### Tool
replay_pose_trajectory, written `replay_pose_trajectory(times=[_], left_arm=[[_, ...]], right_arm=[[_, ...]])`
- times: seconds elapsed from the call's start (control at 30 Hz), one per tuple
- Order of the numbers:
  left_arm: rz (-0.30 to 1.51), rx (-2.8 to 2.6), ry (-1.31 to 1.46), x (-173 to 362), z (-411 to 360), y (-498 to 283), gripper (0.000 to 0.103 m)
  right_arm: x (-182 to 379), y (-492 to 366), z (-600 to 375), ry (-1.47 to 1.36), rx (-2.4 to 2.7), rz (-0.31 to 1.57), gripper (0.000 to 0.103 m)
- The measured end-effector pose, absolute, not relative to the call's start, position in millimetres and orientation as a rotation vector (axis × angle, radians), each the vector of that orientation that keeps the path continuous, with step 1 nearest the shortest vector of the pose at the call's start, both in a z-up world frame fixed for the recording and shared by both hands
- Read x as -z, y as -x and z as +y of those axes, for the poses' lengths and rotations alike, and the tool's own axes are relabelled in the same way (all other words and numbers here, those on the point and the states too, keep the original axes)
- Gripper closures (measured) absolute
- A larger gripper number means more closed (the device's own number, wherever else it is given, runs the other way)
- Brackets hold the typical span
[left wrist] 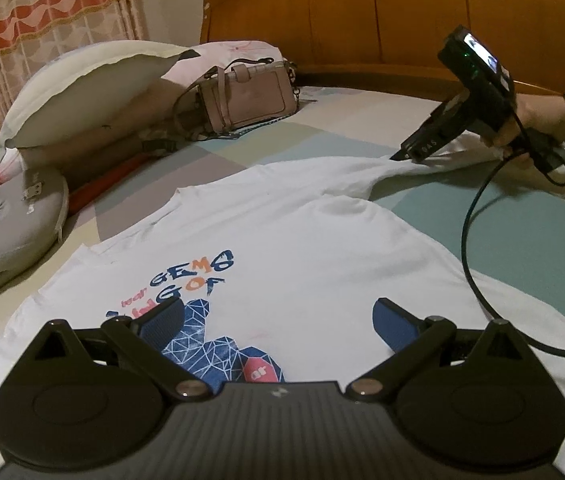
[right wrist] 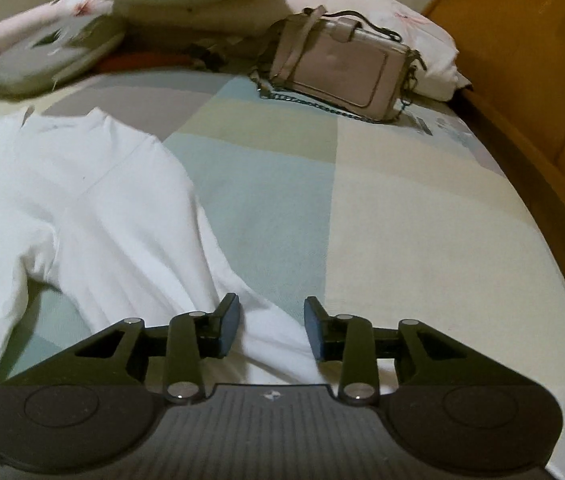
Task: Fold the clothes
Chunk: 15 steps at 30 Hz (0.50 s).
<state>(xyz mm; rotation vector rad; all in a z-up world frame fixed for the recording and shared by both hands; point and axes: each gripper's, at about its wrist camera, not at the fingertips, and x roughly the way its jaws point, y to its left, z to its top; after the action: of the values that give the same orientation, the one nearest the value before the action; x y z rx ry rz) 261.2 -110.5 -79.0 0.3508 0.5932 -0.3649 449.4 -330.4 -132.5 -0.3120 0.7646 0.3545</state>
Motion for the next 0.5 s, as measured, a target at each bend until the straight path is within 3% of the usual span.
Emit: replay_pose_trajectory(times=[0.07, 0.13, 0.2, 0.37, 0.5], left_arm=[[0.597, 0.365, -0.353, 81, -110, -261, 0.003], [0.601, 0.363, -0.355, 82, -110, -262, 0.003], [0.602, 0.362, -0.355, 83, -110, -262, 0.003], [0.598, 0.364, -0.338, 80, -108, -263, 0.003], [0.591, 0.363, -0.339, 77, -104, -262, 0.003]], right_arm=[[131, -452, -330, 0.326, -0.381, 0.779, 0.066], [129, -456, -330, 0.307, -0.418, 0.804, 0.090], [129, -454, -326, 0.339, -0.416, 0.788, 0.098], [124, -465, -328, 0.331, -0.276, 0.717, 0.099], [119, -476, -332, 0.276, -0.233, 0.745, 0.088]])
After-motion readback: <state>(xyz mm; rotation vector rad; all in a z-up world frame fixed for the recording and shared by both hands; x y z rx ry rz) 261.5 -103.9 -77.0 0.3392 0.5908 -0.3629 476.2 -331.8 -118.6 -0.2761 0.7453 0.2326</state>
